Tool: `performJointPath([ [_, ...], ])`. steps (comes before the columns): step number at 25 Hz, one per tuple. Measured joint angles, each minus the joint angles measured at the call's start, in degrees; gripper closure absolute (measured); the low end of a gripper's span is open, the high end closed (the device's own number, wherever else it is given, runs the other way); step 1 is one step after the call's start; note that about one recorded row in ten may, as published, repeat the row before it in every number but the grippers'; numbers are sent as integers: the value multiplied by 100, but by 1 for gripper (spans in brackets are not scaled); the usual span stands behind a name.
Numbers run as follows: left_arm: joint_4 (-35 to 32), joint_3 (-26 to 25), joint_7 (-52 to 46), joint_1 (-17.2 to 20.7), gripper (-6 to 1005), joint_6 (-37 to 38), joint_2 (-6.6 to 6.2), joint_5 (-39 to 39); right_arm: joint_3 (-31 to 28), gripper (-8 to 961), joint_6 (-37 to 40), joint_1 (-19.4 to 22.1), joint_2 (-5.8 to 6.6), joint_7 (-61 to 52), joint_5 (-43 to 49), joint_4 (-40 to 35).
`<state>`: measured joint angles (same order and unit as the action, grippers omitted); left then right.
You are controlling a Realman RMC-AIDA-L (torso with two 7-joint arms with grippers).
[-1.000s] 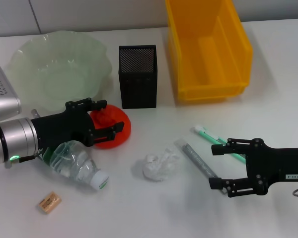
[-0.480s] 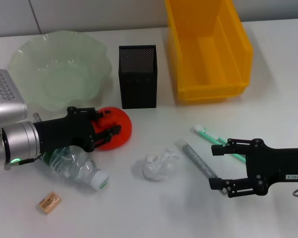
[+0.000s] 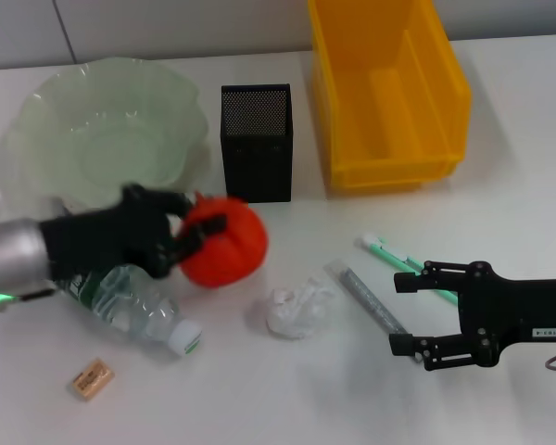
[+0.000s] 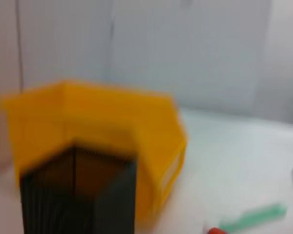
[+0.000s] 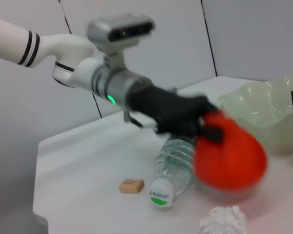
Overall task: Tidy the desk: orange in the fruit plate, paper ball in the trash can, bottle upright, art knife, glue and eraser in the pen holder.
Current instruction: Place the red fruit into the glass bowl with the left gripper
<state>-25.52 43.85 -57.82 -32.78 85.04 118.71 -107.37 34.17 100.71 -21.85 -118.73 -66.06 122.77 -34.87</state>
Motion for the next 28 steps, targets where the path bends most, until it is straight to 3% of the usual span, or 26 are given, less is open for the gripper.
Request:
performJointPath([
  [4,-750,-309,-10,519,797,709,-34,1054,-2,115,0,9,0,-45,0,3],
  [8,-945,-469,-12,700,840,271,-50,1722,11,115,-1,16,-2,-46,0,6],
  [20,-206,-227,15,11,891,-2340,-6,1696,20,116,11,-9,-19,-47,0,8],
  [24,-181,-227,-24,-18,933,-2574,16,1836,20,116,29,-2,-19,-47,1,15],
  [28,-156,-207,48,31,846,-2584,19,2075,20,116,27,27,-18,-48,1,16],
])
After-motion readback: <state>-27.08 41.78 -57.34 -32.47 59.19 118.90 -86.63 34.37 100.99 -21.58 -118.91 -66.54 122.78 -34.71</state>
